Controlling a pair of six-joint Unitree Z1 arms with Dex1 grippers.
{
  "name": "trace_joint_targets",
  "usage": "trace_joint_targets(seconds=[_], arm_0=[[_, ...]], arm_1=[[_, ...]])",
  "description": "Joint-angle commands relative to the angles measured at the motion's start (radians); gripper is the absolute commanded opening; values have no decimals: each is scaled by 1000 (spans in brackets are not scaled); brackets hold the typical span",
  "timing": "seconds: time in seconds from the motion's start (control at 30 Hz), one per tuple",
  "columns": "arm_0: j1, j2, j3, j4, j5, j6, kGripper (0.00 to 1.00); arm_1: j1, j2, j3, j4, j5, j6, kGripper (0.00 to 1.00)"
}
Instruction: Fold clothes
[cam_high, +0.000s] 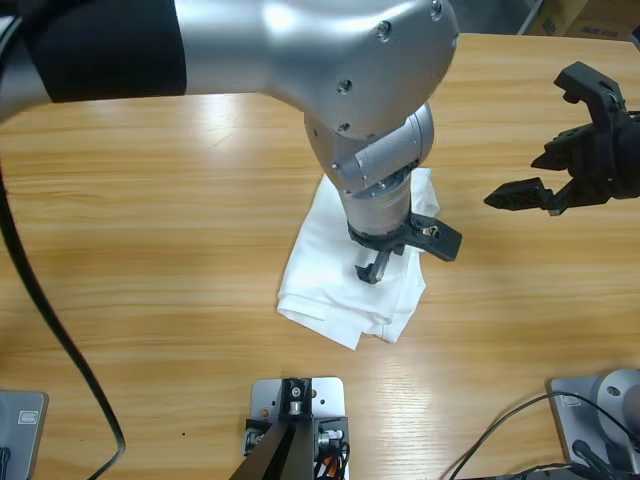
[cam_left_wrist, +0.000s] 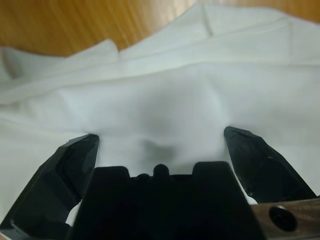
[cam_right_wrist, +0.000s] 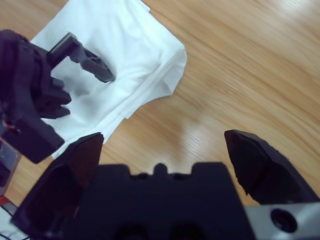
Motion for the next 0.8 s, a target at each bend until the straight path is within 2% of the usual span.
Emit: trace_joint_targets(seconds=[0.03, 0.23, 0.47, 0.6, 0.8], arm_0=[[-13, 100, 2, 11, -20, -6, 1000], [38, 111, -9, 14, 72, -14, 1000], [244, 115, -14, 40, 82, -21, 1000], [365, 120, -24, 66, 96, -159, 1000], [606, 175, -151, 71, 118, -462, 1000]], arm_1=[[-17, 28, 39, -4, 12, 16, 1000], [-22, 29, 39, -3, 9, 19, 1000], [-41, 47, 31, 1, 11, 20, 996], [-44, 74, 13, 2, 13, 20, 996], [-44, 78, 24, 10, 10, 20, 996]])
